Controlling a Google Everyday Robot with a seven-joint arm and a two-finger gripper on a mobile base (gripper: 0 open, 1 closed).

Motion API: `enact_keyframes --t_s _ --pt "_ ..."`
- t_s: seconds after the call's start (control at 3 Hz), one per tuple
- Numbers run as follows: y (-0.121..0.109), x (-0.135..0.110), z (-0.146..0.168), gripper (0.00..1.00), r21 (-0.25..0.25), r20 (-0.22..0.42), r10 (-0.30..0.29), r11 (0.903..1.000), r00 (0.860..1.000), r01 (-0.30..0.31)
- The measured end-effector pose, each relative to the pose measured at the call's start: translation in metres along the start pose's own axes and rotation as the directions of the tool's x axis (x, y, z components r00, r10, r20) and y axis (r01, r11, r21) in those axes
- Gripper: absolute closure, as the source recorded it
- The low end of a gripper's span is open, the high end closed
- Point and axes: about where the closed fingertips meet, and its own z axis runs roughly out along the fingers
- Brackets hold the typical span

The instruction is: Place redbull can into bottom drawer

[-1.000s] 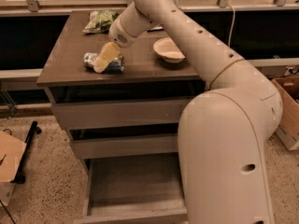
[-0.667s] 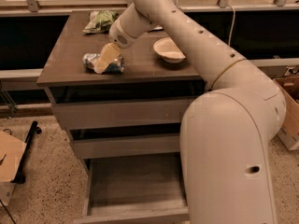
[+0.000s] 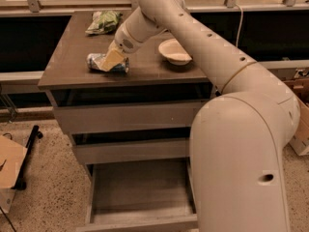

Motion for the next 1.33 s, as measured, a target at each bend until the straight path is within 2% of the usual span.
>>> enact_keyframes --t_s 0.67,1.0,1.33 --pt "0.004 0.004 0.004 0.88 -0.014 -0.001 0.010 0.9999 1.000 -0.010" --pt "0.010 -0.004 -0.009 1.00 0.002 0.013 -0.014 0.9999 1.000 0.014" --pt "0.025 -0.014 -0.044 1.00 0.050 -0.019 -0.033 0.9982 0.999 0.034"
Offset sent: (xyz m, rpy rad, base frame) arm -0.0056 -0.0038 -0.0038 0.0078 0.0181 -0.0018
